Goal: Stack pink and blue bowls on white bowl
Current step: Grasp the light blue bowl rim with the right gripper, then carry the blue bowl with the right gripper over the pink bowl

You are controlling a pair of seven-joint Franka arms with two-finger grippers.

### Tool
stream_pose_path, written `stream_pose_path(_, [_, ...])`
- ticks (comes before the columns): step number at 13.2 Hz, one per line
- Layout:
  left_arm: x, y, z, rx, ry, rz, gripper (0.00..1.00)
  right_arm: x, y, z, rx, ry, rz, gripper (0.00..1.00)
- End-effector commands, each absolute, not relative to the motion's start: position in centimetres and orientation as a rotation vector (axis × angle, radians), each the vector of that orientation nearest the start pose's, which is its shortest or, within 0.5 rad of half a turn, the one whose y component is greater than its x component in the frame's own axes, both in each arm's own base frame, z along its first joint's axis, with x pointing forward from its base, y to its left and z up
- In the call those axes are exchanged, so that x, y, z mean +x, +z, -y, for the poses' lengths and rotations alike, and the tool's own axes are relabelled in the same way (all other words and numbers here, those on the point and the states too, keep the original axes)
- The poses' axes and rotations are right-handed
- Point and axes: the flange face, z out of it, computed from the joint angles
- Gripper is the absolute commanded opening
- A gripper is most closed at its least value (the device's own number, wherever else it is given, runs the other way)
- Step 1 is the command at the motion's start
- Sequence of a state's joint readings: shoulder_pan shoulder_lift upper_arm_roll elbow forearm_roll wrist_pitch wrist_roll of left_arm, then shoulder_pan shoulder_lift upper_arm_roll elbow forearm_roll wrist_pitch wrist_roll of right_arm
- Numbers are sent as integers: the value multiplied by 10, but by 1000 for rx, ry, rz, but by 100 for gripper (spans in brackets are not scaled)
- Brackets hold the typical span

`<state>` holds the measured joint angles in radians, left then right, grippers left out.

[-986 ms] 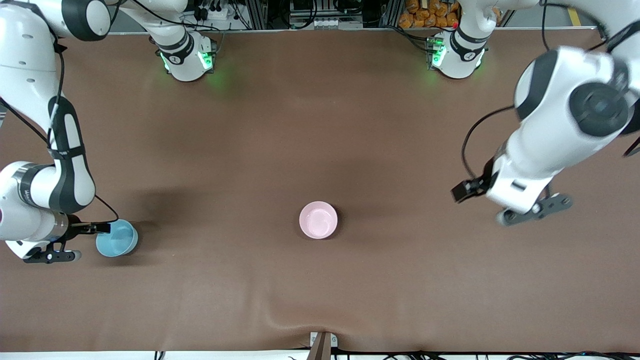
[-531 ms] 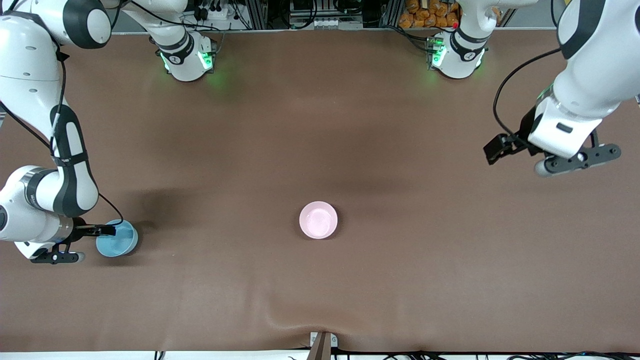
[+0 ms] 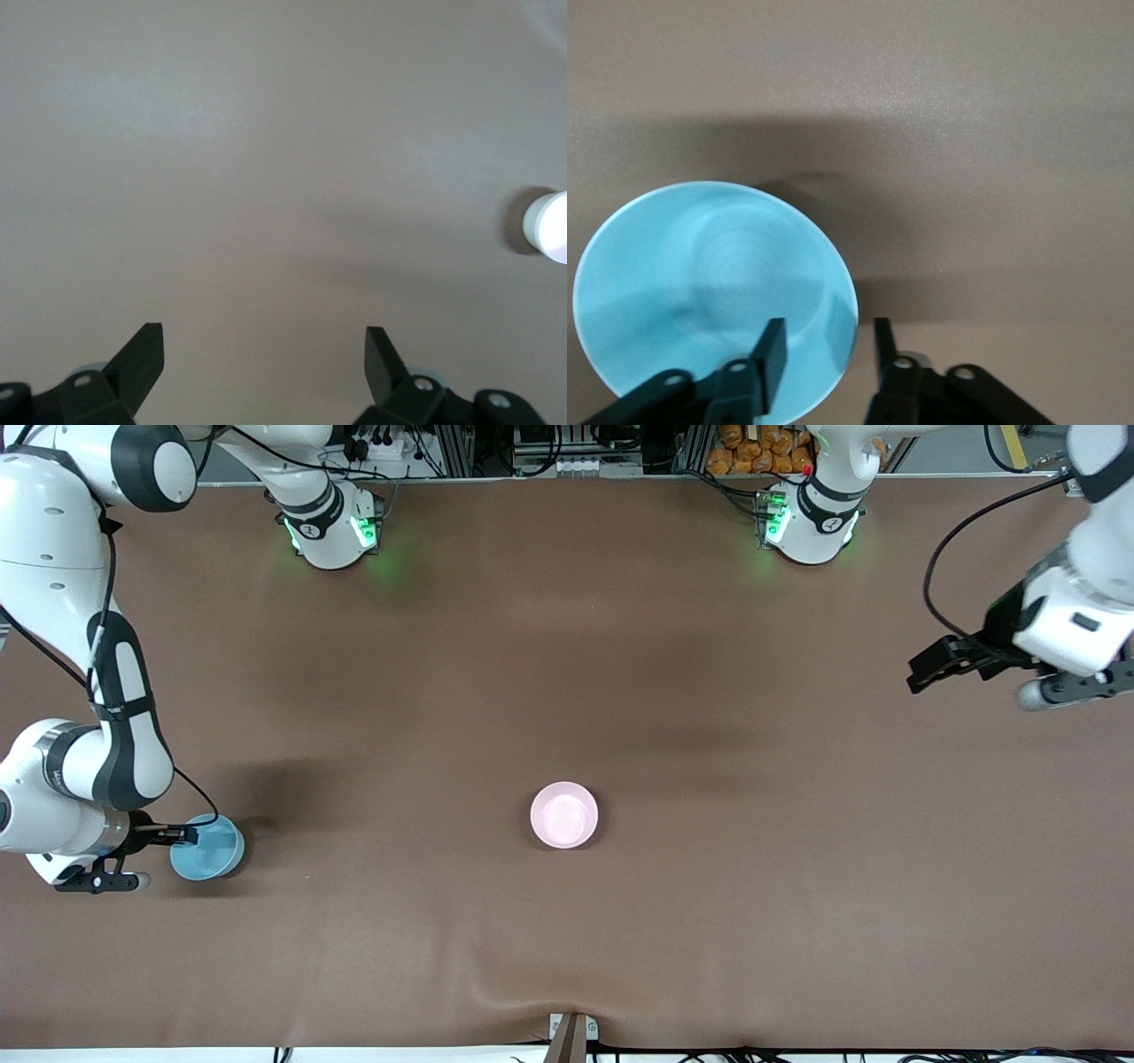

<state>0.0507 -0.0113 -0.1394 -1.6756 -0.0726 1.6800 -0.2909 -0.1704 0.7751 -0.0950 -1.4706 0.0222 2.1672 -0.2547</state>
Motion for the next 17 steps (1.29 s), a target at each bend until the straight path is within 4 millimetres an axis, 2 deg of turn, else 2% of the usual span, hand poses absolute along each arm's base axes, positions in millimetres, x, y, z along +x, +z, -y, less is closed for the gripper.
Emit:
stream_pose_path(1, [557, 588, 46, -3235, -17, 287, 100, 695, 214, 177, -3142, 101, 16, 0])
stream_pose_path(3, [557, 586, 38, -3226, -1, 294, 100, 695, 217, 174, -3131, 106, 13, 0])
stream_pose_path(5, [558, 586, 37, -3227, -1, 294, 100, 701, 227, 156, -3092, 83, 19, 0])
stream_pose_path(7, [558, 587, 38, -3227, -3, 296, 100, 711, 252, 143, -3083, 42, 51, 0])
stream_pose_path(9, [557, 587, 39, -3227, 0, 293, 100, 726, 277, 120, -3060, 8, 92, 0])
stream_pose_path(11, [557, 586, 40, -3227, 5, 288, 100, 736, 290, 90, -3016, -26, 109, 0])
stream_pose_path(13, [557, 588, 46, -3228, 1, 281, 100, 741, 301, 43, -2940, -43, 37, 0])
stream_pose_path(14, [558, 586, 44, -3229, 5, 269, 100, 743, 324, 11, -2917, -67, -30, 0])
stream_pose_path(15, [556, 585, 50, -3227, 7, 248, 100, 740, 337, -30, -2900, -55, -108, 0])
stream_pose_path(17, [556, 585, 41, -3221, 8, 271, 100, 733, 344, -93, -2899, 8, -238, 0])
